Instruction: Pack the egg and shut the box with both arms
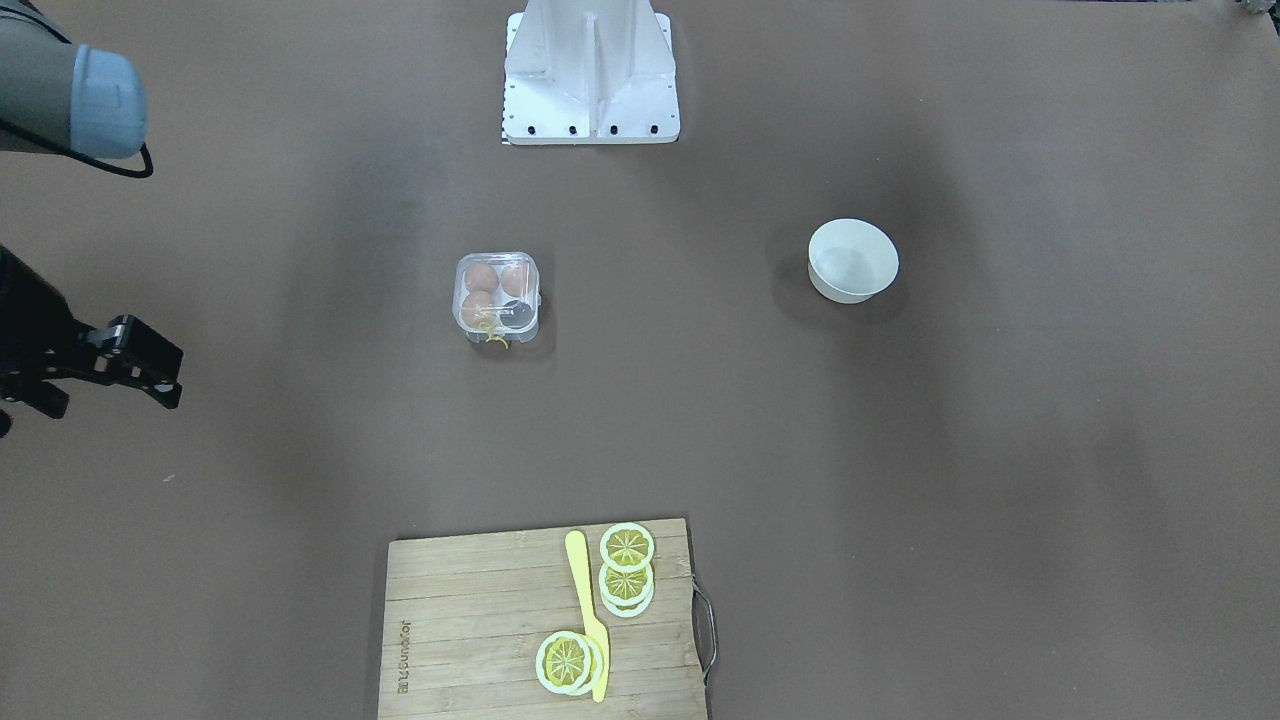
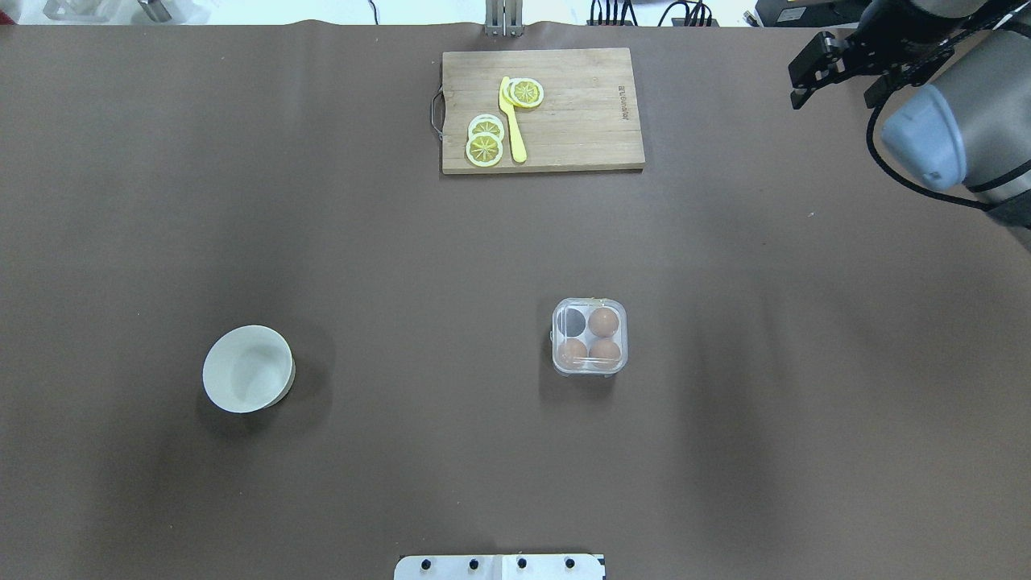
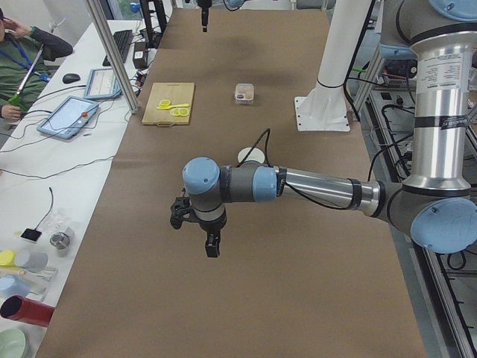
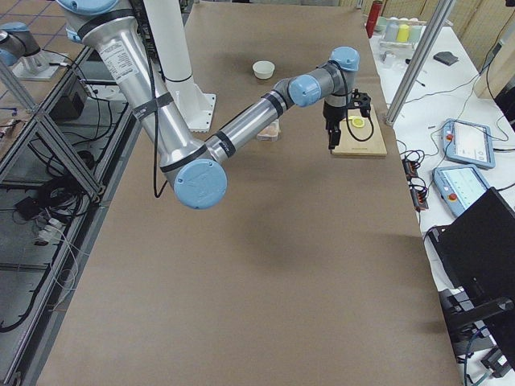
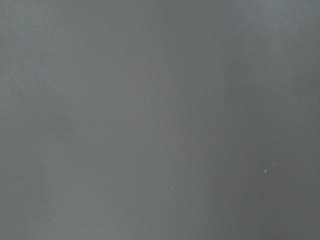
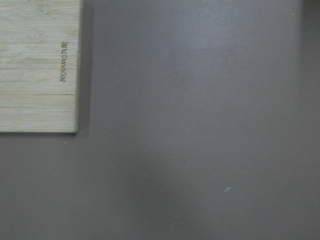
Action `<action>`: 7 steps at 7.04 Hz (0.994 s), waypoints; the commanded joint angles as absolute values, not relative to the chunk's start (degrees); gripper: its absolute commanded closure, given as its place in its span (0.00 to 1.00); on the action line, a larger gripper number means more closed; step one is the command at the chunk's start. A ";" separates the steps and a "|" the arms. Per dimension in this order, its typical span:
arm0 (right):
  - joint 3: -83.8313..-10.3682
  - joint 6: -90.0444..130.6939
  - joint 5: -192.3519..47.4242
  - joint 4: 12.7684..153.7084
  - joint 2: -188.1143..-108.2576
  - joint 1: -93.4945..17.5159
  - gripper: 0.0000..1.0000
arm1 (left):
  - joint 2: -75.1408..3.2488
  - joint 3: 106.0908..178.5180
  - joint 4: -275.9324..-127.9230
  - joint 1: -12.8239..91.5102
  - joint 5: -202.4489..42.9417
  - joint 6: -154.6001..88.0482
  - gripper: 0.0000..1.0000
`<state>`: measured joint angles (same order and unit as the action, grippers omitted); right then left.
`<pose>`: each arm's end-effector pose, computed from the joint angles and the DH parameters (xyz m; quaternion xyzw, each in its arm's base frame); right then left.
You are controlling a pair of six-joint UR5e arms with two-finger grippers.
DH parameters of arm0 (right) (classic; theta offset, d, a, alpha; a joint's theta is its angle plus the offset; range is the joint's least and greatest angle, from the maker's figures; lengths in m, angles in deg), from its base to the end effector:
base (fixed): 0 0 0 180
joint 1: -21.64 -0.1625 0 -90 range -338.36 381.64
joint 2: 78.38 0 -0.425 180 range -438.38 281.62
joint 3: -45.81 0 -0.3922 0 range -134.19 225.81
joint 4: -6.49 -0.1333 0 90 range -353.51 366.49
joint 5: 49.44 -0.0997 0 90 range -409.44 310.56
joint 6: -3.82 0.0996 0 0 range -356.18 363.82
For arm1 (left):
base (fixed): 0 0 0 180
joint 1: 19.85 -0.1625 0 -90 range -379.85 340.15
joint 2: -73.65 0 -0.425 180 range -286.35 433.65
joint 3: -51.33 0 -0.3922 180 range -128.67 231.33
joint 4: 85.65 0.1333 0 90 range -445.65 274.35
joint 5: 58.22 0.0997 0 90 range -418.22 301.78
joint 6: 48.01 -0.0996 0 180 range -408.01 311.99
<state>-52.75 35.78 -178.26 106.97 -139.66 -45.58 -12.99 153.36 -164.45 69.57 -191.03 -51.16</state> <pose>-0.1826 -0.6178 0.3220 0.0455 -0.3876 -0.0033 0.9207 -0.0610 -0.4598 0.6050 -0.0124 0.3652 0.0222 0.9306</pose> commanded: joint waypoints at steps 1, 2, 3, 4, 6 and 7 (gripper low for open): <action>-51.23 29.00 -178.73 107.04 -143.40 -50.24 0.00 | -12.75 153.55 -164.57 69.62 -191.20 -51.26 0.02; -50.88 23.48 -178.64 107.04 -145.68 -52.08 0.00 | -12.66 153.38 -165.27 69.62 -191.11 -51.26 0.02; -50.70 18.20 -178.82 107.04 -148.14 -54.62 0.00 | -12.57 153.38 -166.15 69.71 -191.11 -51.17 0.02; -50.78 12.49 -178.73 107.30 -151.03 -56.91 0.00 | -12.57 153.38 -166.33 69.62 -191.11 -51.17 0.02; -51.66 4.29 -178.82 107.22 -157.80 -60.61 0.00 | -12.57 153.64 -166.42 69.71 -191.11 -51.26 0.02; -51.75 2.96 -178.82 107.21 -160.27 -61.75 0.00 | -12.49 153.73 -166.42 69.71 -191.20 -51.26 0.02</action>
